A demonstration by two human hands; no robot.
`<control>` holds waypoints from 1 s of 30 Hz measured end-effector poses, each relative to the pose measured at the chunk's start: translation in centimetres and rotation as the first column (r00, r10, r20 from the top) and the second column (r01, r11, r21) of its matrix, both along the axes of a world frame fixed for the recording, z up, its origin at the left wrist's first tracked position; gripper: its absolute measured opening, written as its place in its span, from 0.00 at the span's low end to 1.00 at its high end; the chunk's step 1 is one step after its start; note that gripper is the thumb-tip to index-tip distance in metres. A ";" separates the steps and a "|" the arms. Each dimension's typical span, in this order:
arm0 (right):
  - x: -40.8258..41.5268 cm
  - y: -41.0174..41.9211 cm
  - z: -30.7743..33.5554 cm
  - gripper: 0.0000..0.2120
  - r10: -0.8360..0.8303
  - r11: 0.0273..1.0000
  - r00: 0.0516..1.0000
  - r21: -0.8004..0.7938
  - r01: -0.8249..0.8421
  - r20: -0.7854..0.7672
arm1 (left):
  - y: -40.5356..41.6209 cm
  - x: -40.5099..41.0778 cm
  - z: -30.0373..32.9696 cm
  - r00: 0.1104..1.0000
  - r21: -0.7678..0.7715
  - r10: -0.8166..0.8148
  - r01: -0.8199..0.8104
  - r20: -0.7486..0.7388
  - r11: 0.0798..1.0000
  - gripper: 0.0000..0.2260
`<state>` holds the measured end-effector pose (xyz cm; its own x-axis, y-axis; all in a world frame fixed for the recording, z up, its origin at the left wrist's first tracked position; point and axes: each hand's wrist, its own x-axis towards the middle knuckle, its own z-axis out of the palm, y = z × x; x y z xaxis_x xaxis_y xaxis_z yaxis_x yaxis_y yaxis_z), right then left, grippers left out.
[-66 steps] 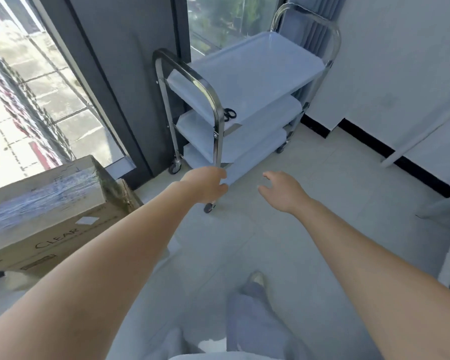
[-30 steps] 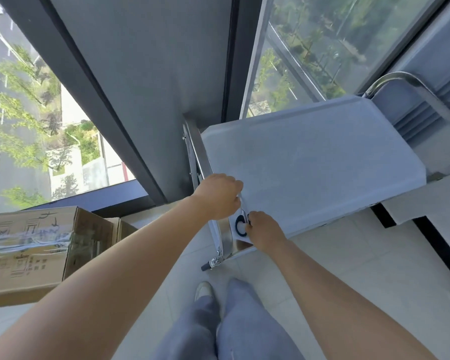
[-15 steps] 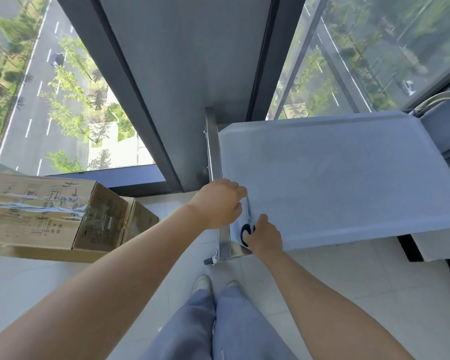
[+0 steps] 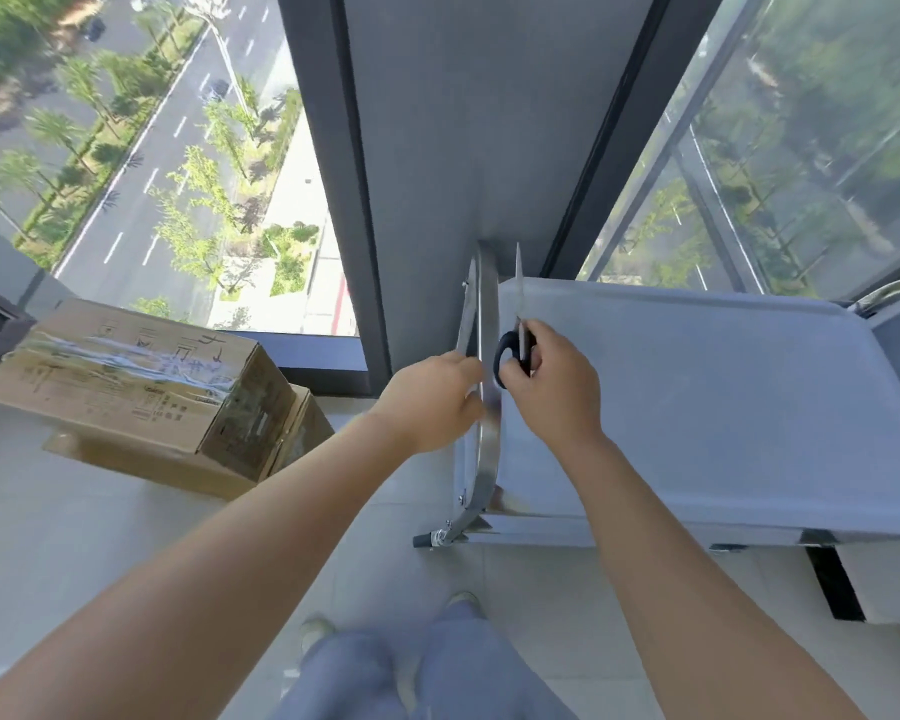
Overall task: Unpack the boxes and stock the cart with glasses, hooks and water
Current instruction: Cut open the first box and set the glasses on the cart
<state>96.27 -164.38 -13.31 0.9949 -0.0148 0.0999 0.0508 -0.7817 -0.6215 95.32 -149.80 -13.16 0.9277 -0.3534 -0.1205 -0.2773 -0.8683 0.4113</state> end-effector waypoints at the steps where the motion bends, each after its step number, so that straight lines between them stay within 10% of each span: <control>1: -0.1 1.1 0.7 0.04 0.044 0.998 0.999 -0.038 -0.044 0.011 | 1.2 -0.4 0.2 1.000 0.007 0.016 -0.016 0.010 1.000 0.10; 7: -2.9 11.3 1.1 0.12 0.265 0.963 0.944 0.015 -0.268 -0.194 | 11.7 -4.2 1.2 0.985 0.039 0.170 -0.170 -0.002 0.985 0.12; 18: -11.8 36.3 -1.7 0.04 0.316 0.900 0.851 0.416 -0.129 -0.420 | 35.7 -14.5 -1.9 0.772 -0.219 0.556 -0.627 -0.308 0.748 0.14; 30: -8.3 49.1 -5.1 0.11 0.253 0.967 0.856 0.120 -0.222 -0.451 | 45.7 -10.7 -4.5 0.682 -0.199 0.598 -0.713 -0.421 0.672 0.18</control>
